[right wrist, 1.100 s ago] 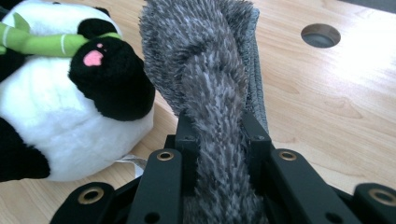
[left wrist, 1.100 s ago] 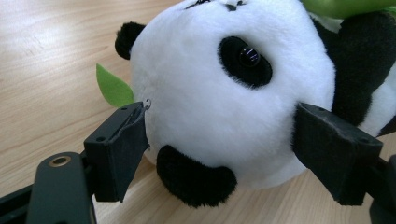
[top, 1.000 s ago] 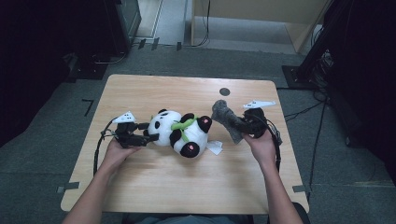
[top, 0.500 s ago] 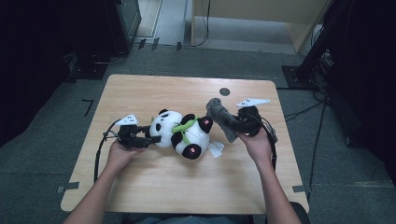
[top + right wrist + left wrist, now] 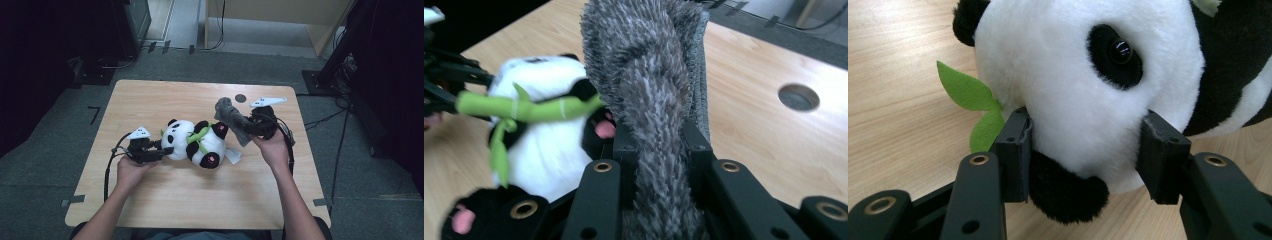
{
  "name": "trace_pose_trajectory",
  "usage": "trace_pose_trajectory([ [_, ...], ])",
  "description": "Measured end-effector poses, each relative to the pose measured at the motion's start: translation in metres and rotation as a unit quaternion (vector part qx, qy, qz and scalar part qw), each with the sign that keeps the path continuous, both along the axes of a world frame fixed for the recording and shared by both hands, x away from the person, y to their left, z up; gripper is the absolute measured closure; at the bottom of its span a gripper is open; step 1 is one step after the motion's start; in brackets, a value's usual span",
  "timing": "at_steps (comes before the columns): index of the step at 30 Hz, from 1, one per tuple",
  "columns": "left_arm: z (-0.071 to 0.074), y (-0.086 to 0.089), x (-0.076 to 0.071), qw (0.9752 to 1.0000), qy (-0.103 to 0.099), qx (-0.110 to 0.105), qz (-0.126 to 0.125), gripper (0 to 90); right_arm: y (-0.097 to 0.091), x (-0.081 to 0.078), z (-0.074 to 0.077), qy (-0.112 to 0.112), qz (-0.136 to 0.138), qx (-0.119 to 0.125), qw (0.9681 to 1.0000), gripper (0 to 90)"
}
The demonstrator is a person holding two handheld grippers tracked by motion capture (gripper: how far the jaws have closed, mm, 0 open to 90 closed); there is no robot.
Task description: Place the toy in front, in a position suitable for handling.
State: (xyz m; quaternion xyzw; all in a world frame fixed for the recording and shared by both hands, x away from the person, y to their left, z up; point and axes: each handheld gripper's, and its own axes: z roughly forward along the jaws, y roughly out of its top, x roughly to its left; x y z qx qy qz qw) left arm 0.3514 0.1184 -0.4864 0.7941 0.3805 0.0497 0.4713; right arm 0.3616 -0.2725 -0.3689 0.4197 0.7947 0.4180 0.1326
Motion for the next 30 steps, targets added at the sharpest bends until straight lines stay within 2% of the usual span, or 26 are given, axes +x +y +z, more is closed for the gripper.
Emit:
trace_pose_trajectory([
  [5,-0.003,0.001,-0.001,0.9999,0.002,-0.009,0.006,46.6,0.017,0.010,0.020,0.003,0.026,-0.004,0.9996,75.3],
  [9,-0.003,0.001,-0.002,1.0000,-0.004,-0.008,0.004,46.5,0.040,0.019,0.027,0.003,0.044,-0.011,0.9990,75.5],
  [14,-0.004,0.003,0.000,0.9999,-0.004,-0.014,-0.003,46.2,0.067,0.036,0.023,0.016,0.070,-0.008,0.9974,75.4],
  [20,-0.005,0.005,0.000,0.9998,-0.010,-0.010,-0.013,46.0,0.101,0.054,0.013,0.030,0.091,-0.016,0.9952,75.4],
  [26,-0.005,0.004,0.000,0.9999,-0.006,-0.010,-0.007,45.6,0.134,0.062,0.006,0.039,0.116,-0.028,0.9921,75.4],
  [30,-0.006,0.004,0.000,0.9999,-0.005,-0.011,-0.007,45.7,0.151,0.065,0.002,0.048,0.130,-0.019,0.9902,75.4],
])
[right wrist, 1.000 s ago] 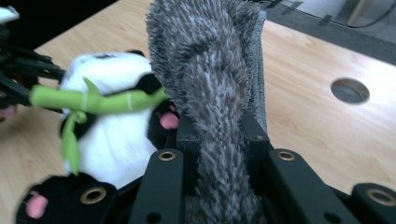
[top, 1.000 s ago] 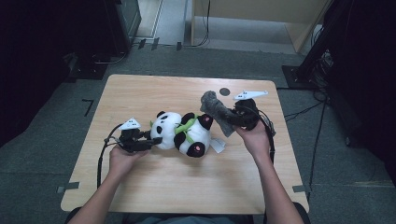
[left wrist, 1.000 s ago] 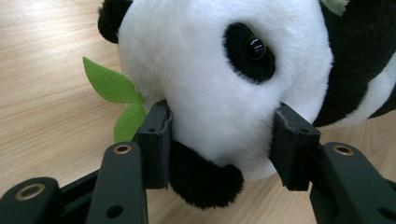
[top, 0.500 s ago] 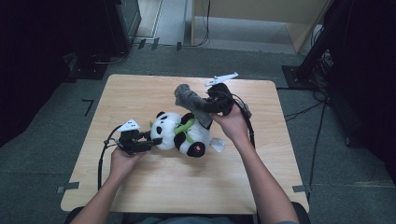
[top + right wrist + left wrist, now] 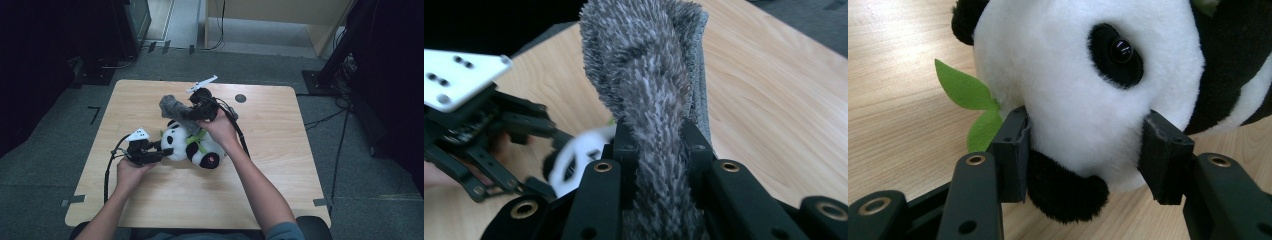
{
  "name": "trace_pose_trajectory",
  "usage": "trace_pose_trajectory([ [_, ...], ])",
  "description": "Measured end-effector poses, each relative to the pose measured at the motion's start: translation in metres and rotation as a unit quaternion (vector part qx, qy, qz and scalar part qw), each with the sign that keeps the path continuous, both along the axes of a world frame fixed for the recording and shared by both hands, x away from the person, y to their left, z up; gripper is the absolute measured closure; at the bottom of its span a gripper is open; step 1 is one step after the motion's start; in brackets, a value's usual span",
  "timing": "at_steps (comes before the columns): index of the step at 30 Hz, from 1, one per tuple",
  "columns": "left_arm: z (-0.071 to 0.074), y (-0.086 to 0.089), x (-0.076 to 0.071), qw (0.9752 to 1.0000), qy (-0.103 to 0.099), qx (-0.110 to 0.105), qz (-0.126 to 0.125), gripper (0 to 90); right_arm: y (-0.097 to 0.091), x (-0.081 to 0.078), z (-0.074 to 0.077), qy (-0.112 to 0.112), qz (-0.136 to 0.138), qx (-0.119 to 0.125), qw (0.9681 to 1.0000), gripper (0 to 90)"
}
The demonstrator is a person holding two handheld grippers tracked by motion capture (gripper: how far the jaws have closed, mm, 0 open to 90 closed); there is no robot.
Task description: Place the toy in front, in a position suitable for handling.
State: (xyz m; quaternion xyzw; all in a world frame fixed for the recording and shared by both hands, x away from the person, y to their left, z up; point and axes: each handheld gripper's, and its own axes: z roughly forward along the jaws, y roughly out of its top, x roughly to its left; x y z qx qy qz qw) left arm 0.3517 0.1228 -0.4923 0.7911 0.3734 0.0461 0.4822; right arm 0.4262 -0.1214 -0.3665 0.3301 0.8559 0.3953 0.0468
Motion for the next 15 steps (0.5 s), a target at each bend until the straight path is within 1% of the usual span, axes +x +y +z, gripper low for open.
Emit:
trace_pose_trajectory([
  [2,0.000,0.000,0.000,1.0000,0.000,0.001,0.000,45.7,0.008,0.000,-0.001,0.005,0.008,0.009,0.9999,75.2],
  [3,0.000,0.000,0.000,1.0000,0.000,0.001,0.000,45.7,0.012,0.000,-0.001,0.007,0.011,0.010,0.9999,75.2],
  [5,0.000,0.000,0.000,1.0000,-0.001,-0.003,-0.001,45.6,0.020,0.001,-0.005,0.017,0.019,0.016,0.9995,75.3],
  [6,-0.001,0.001,0.001,1.0000,0.000,-0.001,-0.002,45.6,0.024,0.002,-0.008,0.021,0.021,0.013,0.9995,75.3],
  [8,-0.001,0.001,0.001,1.0000,0.003,-0.002,0.000,45.6,0.031,0.003,-0.016,0.028,0.028,-0.005,0.9992,75.3],
  [10,0.000,0.000,0.001,1.0000,0.008,0.000,0.003,45.6,0.036,0.004,-0.023,0.035,0.031,-0.014,0.9988,75.4],
  [13,0.000,0.000,0.001,1.0000,0.008,0.002,0.004,46.4,0.035,0.006,-0.027,0.042,0.027,-0.016,0.9986,75.6],
  [15,-0.001,0.000,0.002,0.9999,0.009,0.002,0.005,47.3,0.032,0.008,-0.030,0.042,0.023,-0.025,0.9985,75.5],
])
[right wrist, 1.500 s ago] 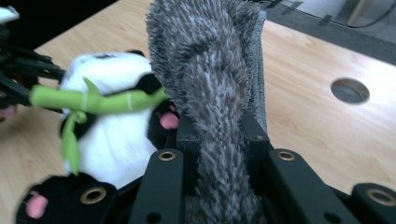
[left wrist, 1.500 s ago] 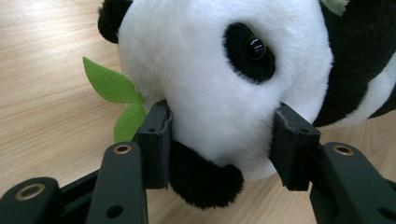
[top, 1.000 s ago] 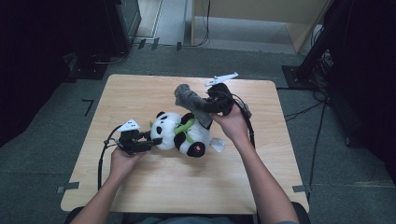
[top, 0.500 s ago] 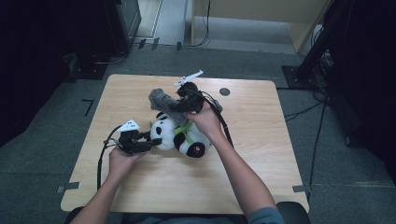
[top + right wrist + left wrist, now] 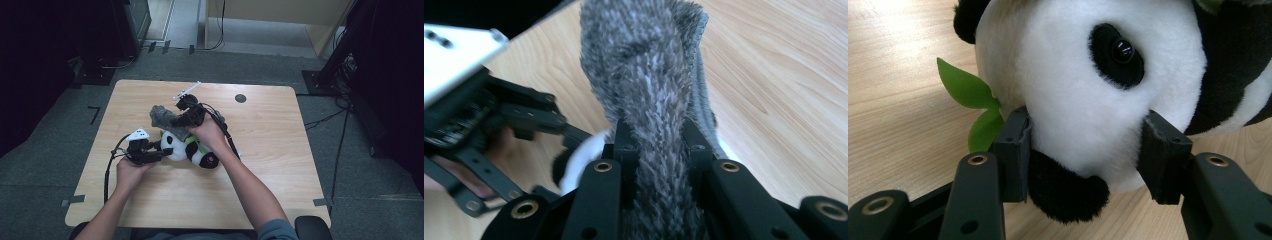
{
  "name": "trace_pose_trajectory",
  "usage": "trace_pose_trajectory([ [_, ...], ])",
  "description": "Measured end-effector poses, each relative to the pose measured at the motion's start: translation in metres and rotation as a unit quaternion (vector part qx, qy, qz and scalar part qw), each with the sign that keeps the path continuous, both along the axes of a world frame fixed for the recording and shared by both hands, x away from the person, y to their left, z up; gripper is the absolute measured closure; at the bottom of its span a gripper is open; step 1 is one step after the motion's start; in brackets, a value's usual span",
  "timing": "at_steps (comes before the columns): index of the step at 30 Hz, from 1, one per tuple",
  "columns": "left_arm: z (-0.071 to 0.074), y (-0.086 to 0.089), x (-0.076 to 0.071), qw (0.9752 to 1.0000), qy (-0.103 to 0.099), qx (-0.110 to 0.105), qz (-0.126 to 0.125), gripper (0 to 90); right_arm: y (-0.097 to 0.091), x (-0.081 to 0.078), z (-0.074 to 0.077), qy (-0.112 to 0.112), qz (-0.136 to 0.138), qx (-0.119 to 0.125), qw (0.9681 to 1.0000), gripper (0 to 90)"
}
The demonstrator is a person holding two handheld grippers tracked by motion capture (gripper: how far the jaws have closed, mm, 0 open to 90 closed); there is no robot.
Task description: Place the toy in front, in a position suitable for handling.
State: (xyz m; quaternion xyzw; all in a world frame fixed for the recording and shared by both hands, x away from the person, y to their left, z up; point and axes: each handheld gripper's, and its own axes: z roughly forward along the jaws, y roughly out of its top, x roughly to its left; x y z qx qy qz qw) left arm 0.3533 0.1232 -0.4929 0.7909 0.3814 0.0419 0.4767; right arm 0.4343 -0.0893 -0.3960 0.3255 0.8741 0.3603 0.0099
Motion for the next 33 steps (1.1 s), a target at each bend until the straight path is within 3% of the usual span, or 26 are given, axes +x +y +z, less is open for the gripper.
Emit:
trace_pose_trajectory([
  [6,0.000,0.000,0.001,1.0000,0.006,-0.003,0.006,49.1,-0.015,0.008,-0.004,0.011,-0.016,0.001,0.9998,75.3],
  [11,0.000,0.000,0.000,0.9999,0.010,-0.004,0.007,49.3,-0.029,0.014,-0.006,0.006,-0.049,-0.026,0.9984,75.3],
  [13,0.000,-0.001,0.000,0.9999,0.010,-0.004,0.007,49.3,-0.036,0.016,-0.008,0.014,-0.060,-0.024,0.9978,75.5],
  [23,0.001,-0.001,0.000,0.9999,0.007,-0.006,0.006,49.3,-0.052,0.025,-0.014,0.020,-0.082,-0.032,0.9959,75.1],
  [30,0.000,0.000,0.000,1.0000,0.007,-0.005,0.001,49.2,-0.069,0.032,-0.013,0.007,-0.128,-0.076,0.9889,75.7],
  [33,0.000,0.001,0.001,0.9999,0.008,-0.007,0.000,49.0,-0.078,0.033,-0.008,0.004,-0.134,-0.062,0.9891,75.7],
])
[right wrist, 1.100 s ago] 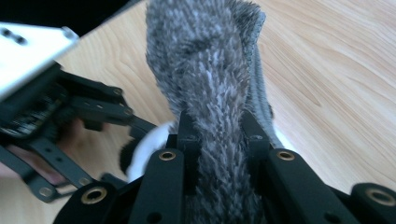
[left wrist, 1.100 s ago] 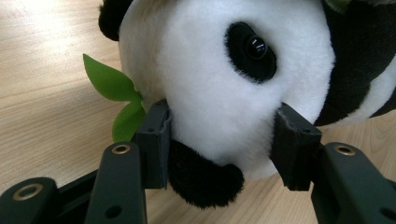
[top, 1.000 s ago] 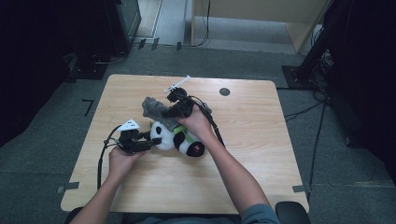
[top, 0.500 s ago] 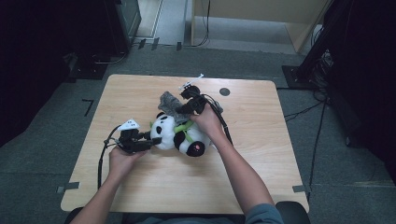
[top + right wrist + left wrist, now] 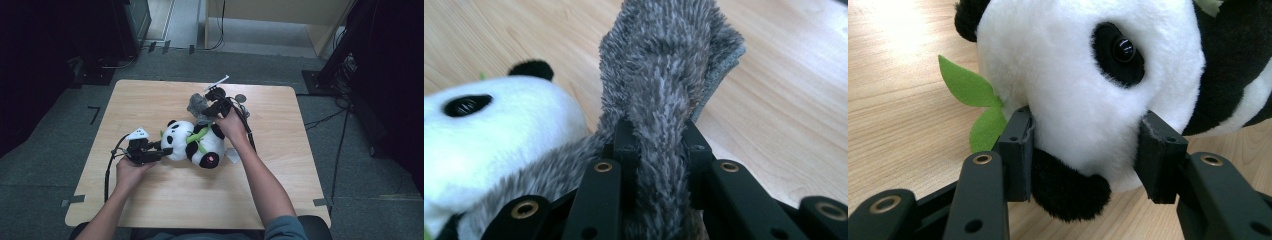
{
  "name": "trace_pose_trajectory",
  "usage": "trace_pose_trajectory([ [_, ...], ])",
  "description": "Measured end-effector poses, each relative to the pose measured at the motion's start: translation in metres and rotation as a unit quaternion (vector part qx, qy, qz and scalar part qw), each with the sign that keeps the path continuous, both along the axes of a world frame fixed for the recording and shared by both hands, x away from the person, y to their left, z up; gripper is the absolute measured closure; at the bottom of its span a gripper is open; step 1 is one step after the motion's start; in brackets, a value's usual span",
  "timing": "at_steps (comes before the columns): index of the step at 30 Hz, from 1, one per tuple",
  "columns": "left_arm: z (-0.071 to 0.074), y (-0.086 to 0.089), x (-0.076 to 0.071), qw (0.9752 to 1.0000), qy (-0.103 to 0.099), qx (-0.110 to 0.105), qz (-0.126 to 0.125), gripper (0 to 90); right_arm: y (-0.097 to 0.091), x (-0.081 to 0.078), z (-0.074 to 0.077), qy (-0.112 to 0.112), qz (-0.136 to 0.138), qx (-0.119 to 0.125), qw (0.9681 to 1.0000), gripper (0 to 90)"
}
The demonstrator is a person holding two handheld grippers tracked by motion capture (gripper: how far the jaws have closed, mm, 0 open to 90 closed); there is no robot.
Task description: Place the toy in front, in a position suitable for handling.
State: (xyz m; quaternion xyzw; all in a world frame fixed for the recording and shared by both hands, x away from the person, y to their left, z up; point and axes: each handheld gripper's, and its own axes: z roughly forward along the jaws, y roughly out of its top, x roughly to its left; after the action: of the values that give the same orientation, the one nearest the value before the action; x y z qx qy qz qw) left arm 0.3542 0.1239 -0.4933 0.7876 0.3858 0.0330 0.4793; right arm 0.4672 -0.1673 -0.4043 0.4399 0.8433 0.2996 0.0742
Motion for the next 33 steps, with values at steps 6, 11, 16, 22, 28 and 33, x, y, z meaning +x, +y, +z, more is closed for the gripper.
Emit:
trace_pose_trajectory([
  [6,0.000,0.001,0.000,1.0000,0.000,-0.001,-0.002,48.2,-0.002,-0.008,0.025,-0.032,0.013,0.040,0.9986,75.9],
  [11,0.000,0.001,0.000,1.0000,-0.003,-0.001,-0.002,48.0,0.011,-0.019,0.046,-0.046,0.030,0.042,0.9976,76.1],
  [16,0.000,0.001,0.001,1.0000,-0.002,-0.003,-0.003,47.9,0.030,-0.027,0.058,-0.052,0.057,0.053,0.9956,76.1],
  [22,-0.001,0.001,0.001,1.0000,-0.002,-0.004,-0.003,47.9,0.057,-0.040,0.061,-0.044,0.094,0.066,0.9924,76.1],
  [28,-0.001,0.001,0.001,1.0000,-0.002,-0.005,-0.003,48.0,0.067,-0.044,0.032,-0.013,0.105,0.057,0.9928,76.1],
  [33,0.000,0.001,0.001,1.0000,0.002,-0.004,-0.002,48.9,0.055,-0.041,0.015,0.002,0.093,0.077,0.9927,76.1],
])
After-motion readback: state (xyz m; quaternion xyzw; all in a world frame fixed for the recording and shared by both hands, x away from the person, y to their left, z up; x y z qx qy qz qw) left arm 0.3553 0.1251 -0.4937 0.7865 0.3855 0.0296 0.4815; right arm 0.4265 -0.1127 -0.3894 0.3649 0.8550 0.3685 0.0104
